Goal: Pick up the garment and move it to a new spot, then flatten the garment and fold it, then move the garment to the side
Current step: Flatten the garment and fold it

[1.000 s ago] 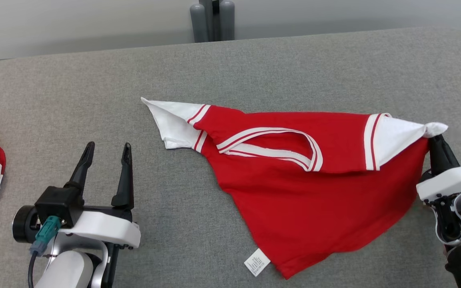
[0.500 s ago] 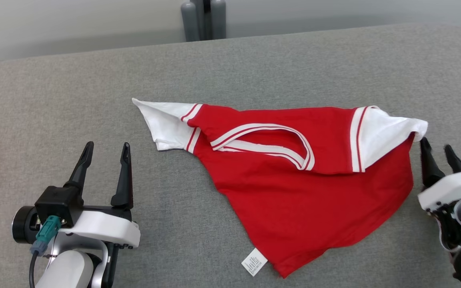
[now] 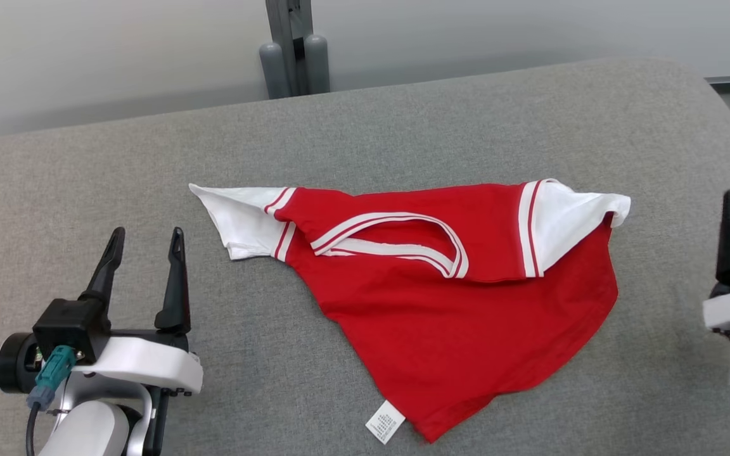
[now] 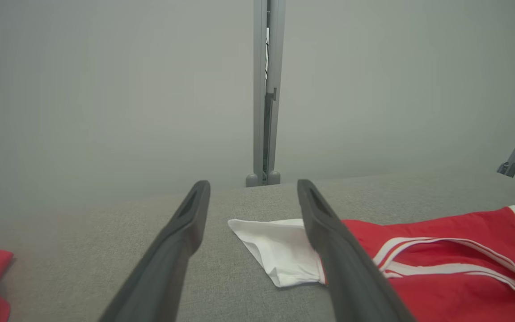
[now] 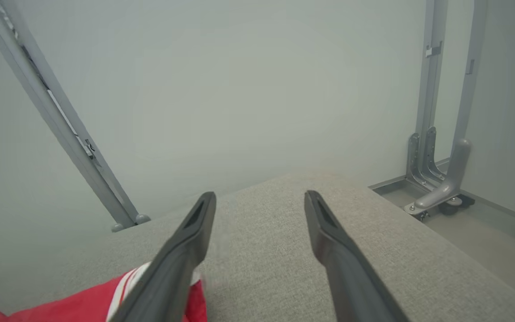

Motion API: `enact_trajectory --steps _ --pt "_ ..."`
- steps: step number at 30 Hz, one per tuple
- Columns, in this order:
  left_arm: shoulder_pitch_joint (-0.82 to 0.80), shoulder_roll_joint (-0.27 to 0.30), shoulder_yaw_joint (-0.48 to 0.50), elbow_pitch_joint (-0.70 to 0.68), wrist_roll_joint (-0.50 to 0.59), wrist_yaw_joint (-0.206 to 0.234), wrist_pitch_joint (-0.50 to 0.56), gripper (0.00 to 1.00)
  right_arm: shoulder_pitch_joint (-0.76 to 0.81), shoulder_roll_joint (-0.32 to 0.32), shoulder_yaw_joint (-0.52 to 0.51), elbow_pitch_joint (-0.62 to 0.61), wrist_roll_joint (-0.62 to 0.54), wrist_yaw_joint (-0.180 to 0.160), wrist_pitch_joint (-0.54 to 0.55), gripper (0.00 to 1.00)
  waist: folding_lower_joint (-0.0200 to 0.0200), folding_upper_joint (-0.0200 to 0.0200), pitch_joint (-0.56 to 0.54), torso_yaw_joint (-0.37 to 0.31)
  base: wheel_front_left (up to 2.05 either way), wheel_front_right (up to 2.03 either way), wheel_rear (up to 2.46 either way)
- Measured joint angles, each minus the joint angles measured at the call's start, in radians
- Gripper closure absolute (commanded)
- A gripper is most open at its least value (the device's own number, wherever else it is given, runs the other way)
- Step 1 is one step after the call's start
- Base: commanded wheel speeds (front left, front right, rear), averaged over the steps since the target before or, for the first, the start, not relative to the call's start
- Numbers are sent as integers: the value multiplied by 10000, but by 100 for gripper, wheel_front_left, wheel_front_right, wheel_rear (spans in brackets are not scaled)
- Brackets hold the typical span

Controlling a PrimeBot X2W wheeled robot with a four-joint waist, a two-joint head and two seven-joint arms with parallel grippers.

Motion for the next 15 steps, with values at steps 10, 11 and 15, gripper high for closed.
enact_trajectory --steps 10,11,15 --pt "559 215 56 -188 2 242 111 0 1197 1126 1112 -2991 -1996 2 221 0 0 0 -601 79 0 0 0" --pt "564 224 61 -219 2 286 134 0 1315 1183 1248 -3141 -2111 0 324 0 0 0 -651 110 0 0 0" --pt "799 301 33 -267 2 343 209 0 1955 1486 1570 -3682 -2485 2 725 0 0 0 -833 232 0 0 0"
